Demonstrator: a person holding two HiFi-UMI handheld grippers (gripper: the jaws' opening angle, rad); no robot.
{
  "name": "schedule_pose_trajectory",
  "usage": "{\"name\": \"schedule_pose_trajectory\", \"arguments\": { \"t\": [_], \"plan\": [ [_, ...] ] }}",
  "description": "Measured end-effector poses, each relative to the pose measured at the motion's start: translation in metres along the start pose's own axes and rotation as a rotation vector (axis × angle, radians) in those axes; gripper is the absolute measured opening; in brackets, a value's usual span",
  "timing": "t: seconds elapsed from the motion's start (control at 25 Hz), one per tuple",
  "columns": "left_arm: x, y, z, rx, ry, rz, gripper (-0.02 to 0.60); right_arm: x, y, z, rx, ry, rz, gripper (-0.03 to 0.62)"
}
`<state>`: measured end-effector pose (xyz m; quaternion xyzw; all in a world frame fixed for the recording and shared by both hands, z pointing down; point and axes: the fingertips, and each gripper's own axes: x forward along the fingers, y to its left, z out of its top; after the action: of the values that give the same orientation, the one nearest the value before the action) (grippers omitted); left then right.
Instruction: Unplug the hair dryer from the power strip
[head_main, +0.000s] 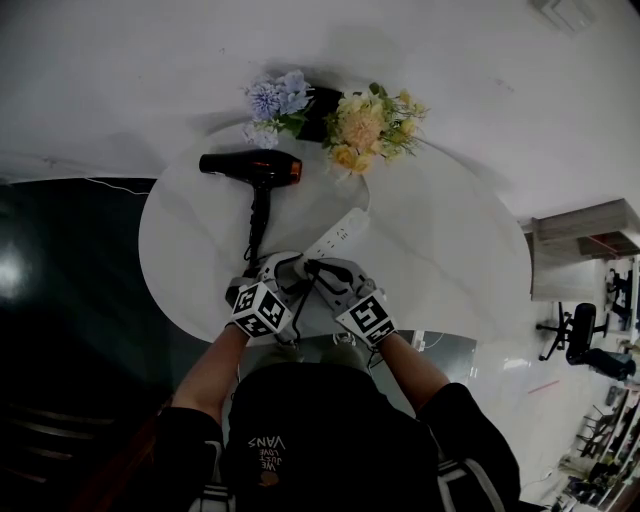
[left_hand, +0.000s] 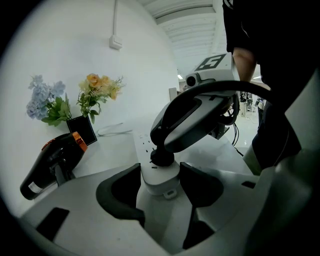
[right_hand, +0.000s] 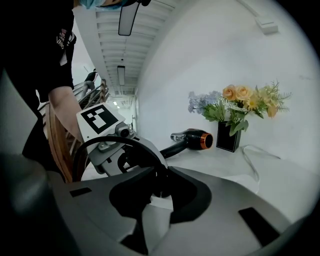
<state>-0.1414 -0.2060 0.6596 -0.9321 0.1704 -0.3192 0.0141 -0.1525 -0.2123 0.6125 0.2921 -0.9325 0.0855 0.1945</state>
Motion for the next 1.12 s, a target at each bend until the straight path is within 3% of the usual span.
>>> {"name": "schedule_pose_trajectory", "arguments": {
  "t": [0.72,1.12],
  "plan": [
    [0.000,0.000,0.000,-0.013,0.007,-0.004,0.268,-0.020,-0.002,0.015,0.026,-0.027,-0.034,0.092],
    [-0.009,-0.001,0.004,-0.064,0.026,0.022,0.281,-0.045,-0.008,0.024,0.049,-0.035,-0.039,0.094]
  ]
}}
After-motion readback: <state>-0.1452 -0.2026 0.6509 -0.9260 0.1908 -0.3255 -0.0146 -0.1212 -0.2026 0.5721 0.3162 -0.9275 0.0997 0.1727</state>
